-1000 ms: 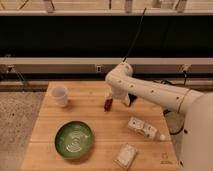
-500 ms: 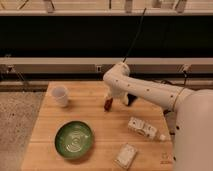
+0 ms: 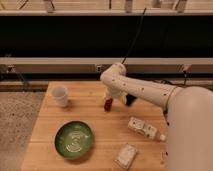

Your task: Drag the pepper across the table

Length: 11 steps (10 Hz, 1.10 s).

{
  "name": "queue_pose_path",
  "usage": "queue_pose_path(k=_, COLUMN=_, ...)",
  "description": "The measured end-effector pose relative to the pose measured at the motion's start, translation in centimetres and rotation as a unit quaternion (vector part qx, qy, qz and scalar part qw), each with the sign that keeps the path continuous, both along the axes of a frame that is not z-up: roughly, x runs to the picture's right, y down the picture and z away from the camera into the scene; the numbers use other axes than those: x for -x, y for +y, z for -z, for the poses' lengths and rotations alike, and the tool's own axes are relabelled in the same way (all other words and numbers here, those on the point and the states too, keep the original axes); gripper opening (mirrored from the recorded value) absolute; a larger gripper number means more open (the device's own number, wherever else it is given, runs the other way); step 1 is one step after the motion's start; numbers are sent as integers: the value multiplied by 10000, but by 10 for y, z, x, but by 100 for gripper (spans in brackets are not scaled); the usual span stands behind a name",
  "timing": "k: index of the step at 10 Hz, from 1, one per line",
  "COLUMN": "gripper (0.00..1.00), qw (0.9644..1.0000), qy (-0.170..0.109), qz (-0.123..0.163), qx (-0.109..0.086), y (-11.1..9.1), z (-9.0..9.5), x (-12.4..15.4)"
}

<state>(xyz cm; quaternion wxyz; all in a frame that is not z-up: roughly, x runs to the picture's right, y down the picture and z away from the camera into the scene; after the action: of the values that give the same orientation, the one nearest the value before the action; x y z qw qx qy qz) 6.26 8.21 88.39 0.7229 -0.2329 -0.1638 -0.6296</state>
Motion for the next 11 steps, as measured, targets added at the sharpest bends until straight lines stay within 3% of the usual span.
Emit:
queue_pose_path(k=7, gripper=80, qw=9993, qy=-75, qz=341, qx=90, y=5, z=-11, x=6)
queue_pose_path(k=11, gripper=80, qw=9991, qy=-64, qz=388, qx=150, y=5, z=-15, x=9)
